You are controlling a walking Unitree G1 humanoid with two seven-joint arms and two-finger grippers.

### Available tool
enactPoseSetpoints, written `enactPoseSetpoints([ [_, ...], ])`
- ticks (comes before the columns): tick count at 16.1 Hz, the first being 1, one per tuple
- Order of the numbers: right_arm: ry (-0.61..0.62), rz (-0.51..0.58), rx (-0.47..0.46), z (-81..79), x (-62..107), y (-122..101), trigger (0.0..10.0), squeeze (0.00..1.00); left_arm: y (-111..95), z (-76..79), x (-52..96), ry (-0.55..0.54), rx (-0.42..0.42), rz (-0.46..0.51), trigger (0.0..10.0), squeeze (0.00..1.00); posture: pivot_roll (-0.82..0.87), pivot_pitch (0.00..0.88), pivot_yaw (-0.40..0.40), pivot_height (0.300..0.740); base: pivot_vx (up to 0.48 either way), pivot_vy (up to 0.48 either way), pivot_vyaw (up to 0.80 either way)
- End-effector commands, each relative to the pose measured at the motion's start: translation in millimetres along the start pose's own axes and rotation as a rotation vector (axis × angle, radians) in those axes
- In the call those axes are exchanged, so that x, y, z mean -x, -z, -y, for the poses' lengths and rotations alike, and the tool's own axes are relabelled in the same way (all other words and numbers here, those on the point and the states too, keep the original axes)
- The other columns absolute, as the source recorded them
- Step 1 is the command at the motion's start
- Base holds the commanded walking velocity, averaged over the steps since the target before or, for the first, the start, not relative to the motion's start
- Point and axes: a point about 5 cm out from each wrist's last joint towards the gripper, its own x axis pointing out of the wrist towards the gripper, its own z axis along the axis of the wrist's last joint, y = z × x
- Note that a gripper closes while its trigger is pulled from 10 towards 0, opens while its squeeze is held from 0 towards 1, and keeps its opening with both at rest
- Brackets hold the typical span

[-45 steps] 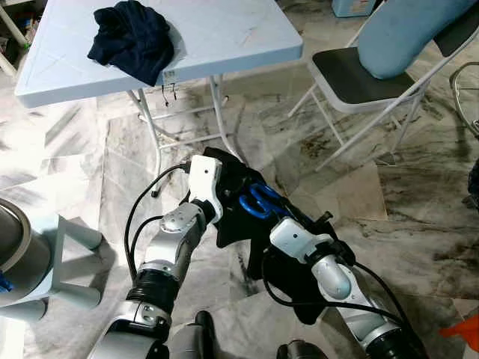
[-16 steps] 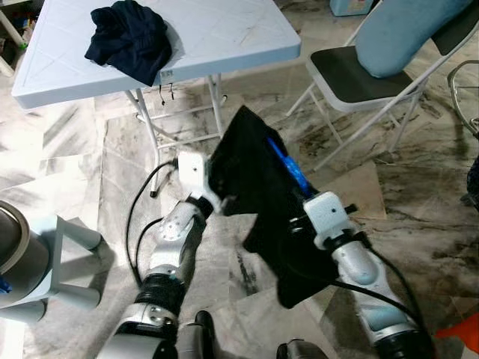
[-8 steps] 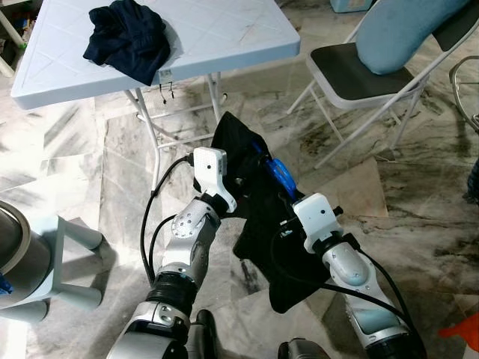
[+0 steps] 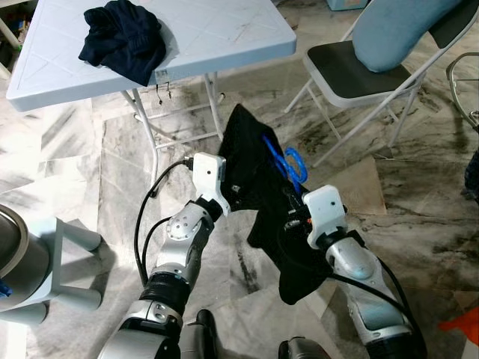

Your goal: Hang hanger

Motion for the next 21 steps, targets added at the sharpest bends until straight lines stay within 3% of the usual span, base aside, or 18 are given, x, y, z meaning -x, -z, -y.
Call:
enactPoseSetpoints([
  [1,-0.03,0.058,0.003,-4.2,-1.5,-14.0,10.0,0.0,-1.8,-0.5,-1.8,0.007,-0.018,0.0,10.0,0.0,-0.15,0.227,0.076,0.74,0.0,0.0,0.0],
  [6,-0.122,0.043,-0.013,-17.3,6.0,-12.0,10.0,0.0,-3.2,-1.3,-5.4,0.006,-0.028,0.0,10.0,0.0,-0.16,0.228,0.084,0.74,0.0,0.0,0.0],
  [12,-0.138,0.034,-0.007,-19.0,7.1,-11.6,10.0,0.0,-1.8,0.5,-6.0,0.025,-0.017,-0.007,10.0,0.0,-0.16,0.224,0.085,0.74,0.0,0.0,0.0],
  [13,-0.146,0.041,-0.008,-20.3,5.9,-13.5,10.0,0.0,1.4,1.3,-4.9,0.033,-0.008,-0.016,3.3,0.0,-0.15,0.223,0.084,0.74,0.0,0.0,0.0],
  [14,-0.153,0.046,-0.009,-21.7,4.8,-15.1,10.0,0.0,3.3,1.3,-4.4,0.036,-0.006,-0.023,0.0,0.0,-0.15,0.22,0.083,0.74,0.0,0.0,0.0],
  [21,-0.2,0.07,-0.021,-25.1,8.7,-22.2,10.0,0.0,11.1,-16.2,1.1,-0.048,-0.003,-0.088,0.0,0.0,-0.15,0.216,0.081,0.74,0.0,0.0,0.0],
])
